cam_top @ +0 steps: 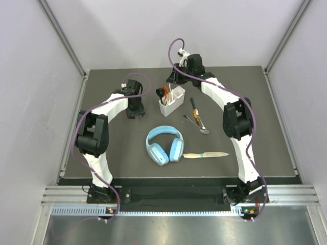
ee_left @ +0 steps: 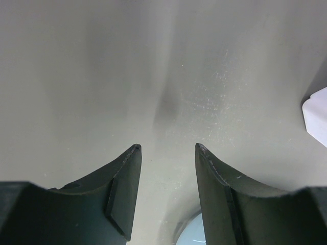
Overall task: Sort the eating utensils into containers
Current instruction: Move the storage box to the center of the board.
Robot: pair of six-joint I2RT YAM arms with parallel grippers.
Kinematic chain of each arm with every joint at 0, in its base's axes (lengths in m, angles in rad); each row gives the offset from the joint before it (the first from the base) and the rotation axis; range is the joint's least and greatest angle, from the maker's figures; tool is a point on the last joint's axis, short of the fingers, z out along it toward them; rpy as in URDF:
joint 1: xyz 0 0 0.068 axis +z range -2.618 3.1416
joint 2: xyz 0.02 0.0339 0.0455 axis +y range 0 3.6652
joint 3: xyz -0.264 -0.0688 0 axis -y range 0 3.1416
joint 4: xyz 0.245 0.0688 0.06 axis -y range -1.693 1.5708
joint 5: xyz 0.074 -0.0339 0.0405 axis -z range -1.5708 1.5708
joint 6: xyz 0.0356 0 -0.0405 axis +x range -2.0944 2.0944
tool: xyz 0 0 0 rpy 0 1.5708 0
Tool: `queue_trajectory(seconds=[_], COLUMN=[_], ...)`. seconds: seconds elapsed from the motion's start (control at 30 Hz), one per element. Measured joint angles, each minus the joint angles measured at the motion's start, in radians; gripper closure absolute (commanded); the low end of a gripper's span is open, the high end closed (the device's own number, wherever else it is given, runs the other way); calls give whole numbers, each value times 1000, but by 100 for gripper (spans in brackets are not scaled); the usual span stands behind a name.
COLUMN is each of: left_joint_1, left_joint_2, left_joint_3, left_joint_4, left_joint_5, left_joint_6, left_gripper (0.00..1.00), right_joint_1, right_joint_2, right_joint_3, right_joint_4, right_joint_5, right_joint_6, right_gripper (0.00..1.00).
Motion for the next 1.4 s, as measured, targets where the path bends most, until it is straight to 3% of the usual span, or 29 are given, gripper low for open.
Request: queue_trajectory(seconds=[0.27,0.6,0.83,1.07,1.4], left_joint_1=[0,0,0,0,-2], left_joint_2=[0,0,0,0,0], left_joint_3=[0,0,0,0,0], left_joint_4=[1,1,1,2,3], left_joint_5=[2,5,11,14,19], left_joint_6=[0,0,0,0,0], left_gripper=[48,49,49,49,49], right_joint_1=[0,4,4,4,4], right_joint_2=[-4,-66,-108,-150,-206], right_joint_3=[-42,-189,-248,-287,-335], right_joint_4=[43,72,110,137,174], right_joint_5=[-8,-18,-19,-27,-37], right_joint_6=[-1,-1,-1,4,5], right_gripper=[100,100,94,69,52])
